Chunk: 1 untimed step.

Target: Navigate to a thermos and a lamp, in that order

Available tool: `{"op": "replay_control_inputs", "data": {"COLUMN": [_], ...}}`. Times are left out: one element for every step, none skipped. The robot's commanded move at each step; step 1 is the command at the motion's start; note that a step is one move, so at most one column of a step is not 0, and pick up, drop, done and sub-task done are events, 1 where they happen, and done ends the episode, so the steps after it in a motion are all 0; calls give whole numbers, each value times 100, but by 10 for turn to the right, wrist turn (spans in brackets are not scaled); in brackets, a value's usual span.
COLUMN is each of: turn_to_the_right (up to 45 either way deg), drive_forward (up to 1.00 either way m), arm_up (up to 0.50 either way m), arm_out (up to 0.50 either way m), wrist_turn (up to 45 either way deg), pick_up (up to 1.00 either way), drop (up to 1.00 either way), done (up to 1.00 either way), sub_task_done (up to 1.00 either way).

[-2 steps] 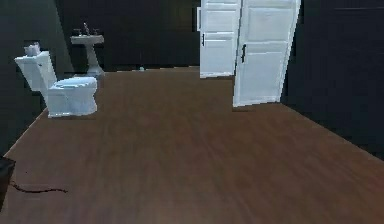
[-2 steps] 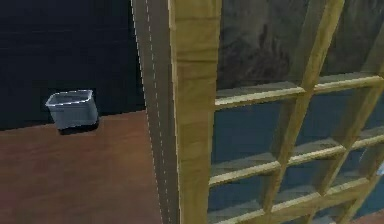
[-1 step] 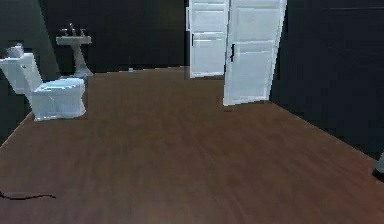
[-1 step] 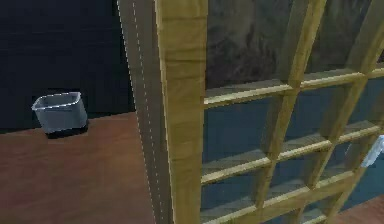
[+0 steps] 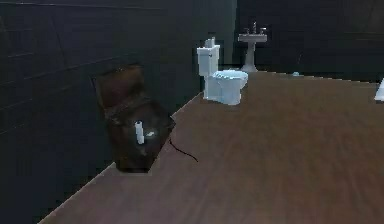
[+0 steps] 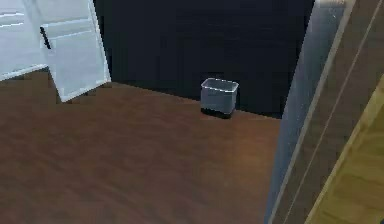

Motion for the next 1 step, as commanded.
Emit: {"op": "replay_control_inputs", "data": {"turn_to_the_right": [-450], "drive_forward": [0], "arm_up": [0], "arm_out": [0], "wrist_turn": [0], "pick_up": [0], "drop": [0], "done": [0], "sub_task_done": [0]}}
